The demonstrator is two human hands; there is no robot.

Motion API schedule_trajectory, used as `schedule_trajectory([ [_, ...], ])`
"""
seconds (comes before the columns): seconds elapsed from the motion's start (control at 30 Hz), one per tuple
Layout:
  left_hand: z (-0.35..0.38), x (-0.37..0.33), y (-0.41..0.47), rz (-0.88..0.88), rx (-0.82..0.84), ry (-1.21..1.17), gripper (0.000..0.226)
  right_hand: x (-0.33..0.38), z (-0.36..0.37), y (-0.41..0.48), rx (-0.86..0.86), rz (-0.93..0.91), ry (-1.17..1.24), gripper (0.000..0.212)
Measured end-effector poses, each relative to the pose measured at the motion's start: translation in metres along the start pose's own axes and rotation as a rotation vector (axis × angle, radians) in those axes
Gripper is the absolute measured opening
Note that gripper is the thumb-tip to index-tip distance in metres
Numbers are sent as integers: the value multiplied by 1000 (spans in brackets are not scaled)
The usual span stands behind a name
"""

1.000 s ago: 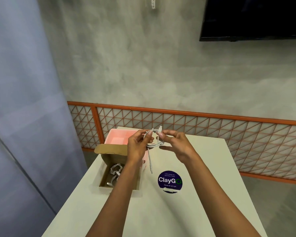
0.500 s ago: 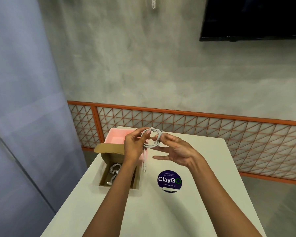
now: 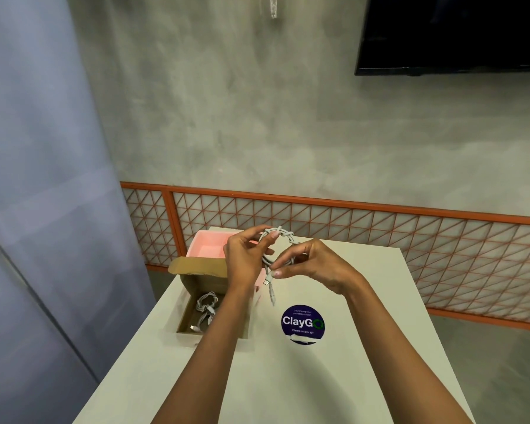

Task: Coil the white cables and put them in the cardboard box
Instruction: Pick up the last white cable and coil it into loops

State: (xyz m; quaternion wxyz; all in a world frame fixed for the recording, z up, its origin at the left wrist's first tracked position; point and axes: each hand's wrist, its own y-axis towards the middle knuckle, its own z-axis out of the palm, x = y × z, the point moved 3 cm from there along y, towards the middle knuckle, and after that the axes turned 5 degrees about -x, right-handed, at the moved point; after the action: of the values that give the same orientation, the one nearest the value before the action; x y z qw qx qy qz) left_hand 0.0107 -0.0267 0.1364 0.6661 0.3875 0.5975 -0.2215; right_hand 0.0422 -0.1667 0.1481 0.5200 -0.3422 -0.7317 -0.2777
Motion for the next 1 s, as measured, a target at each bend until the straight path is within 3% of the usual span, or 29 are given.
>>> schedule_trajectory([
  [0.3, 0, -1, 0, 2, 37, 20, 25, -11, 5, 2, -184, -77, -48, 12],
  [0.47, -1, -1, 4, -29, 4, -12, 28, -12, 16, 2, -449, -242, -174, 29],
  [0.57, -3, 0, 6, -68, -15, -79, 29, -12, 19, 0, -542, -255, -104, 46],
  [0.77, 1, 7, 2, -118, 65, -102, 31, -18, 15, 4, -571, -196, 150, 54],
  [1.0, 2, 9, 0, -112, 96, -42, 15, -29, 10, 4, -447, -25, 434, 49],
])
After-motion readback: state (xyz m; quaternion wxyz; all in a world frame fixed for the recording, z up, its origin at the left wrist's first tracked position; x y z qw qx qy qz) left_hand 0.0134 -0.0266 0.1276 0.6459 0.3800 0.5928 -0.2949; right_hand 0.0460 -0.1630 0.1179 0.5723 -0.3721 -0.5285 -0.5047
